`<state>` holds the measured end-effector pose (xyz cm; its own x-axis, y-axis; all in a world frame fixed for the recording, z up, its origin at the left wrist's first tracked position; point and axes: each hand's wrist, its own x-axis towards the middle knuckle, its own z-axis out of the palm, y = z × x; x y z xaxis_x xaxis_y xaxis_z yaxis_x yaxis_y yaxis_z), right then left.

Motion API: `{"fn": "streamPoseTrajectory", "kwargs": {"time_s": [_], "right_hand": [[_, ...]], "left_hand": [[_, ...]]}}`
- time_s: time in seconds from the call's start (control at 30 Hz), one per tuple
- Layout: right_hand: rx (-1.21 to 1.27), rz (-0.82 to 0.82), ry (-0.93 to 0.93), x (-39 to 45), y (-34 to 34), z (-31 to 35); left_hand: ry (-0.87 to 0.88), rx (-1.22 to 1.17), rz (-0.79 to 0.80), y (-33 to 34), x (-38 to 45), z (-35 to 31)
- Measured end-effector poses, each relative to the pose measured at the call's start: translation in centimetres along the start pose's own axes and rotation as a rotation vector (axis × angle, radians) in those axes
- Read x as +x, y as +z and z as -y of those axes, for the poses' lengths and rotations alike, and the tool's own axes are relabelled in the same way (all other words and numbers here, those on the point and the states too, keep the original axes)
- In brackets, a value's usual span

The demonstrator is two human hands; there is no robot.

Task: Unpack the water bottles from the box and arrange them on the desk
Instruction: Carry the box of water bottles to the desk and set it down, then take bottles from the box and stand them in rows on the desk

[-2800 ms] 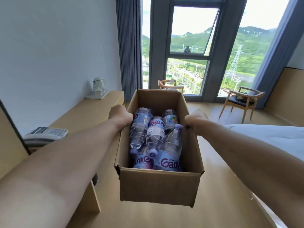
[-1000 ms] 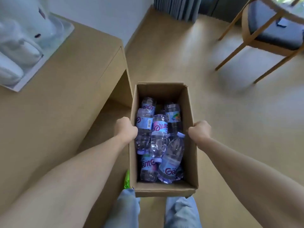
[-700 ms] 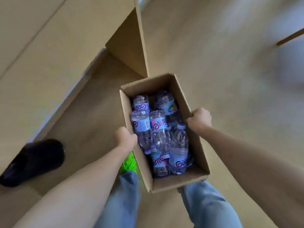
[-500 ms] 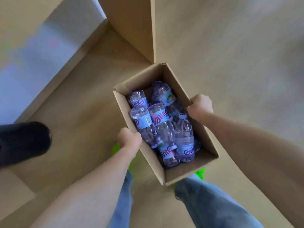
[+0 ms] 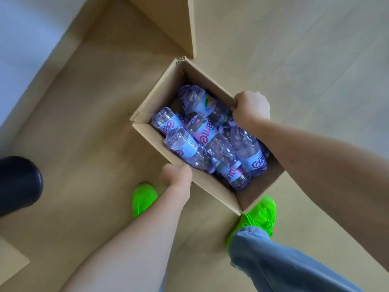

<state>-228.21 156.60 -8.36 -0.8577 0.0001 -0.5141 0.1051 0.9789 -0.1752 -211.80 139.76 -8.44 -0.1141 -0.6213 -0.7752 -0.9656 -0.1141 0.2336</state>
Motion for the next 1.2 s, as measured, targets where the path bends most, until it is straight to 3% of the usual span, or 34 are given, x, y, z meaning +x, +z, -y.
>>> {"fn": "streamPoseTrajectory", "kwargs": {"time_s": [0.07, 0.17, 0.33, 0.4, 0.53, 0.67, 1.0, 1.2], "right_hand": [[0.066, -0.011, 0.045, -0.7, 0.0, -0.5], [0.190, -0.080, 0.055, -2.7, 0.1, -1.6], [0.395, -0.372, 0.077, -9.6, 0.9, -2.5], [0.432, -0.367, 0.178, -11.8, 2.0, -3.0], [0.472, -0.170, 0.368, -14.4, 4.2, -3.3], [0.550, -0.144, 0.469, -15.3, 5.7, -3.2], [0.449, -0.032, 0.396, -12.3, 6.7, -4.6], [0.414, 0.020, 0.366, -10.0, 8.1, -4.8]], "left_hand": [[0.014, 0.013, 0.014, -0.3, -0.9, -0.5], [0.112, 0.161, -0.137, -1.0, -2.3, -2.3], [0.486, 0.487, -0.303, -1.7, -4.2, -4.7], [0.665, 0.631, -0.277, -1.7, -4.8, -5.2], [0.998, 0.993, -0.066, -0.6, -5.2, -6.0], [1.240, 1.253, 0.088, 1.2, -4.5, -6.5], [1.413, 1.583, 0.228, 5.6, -1.1, -7.2], [1.427, 1.630, 0.164, 7.7, 0.2, -7.3]]}}
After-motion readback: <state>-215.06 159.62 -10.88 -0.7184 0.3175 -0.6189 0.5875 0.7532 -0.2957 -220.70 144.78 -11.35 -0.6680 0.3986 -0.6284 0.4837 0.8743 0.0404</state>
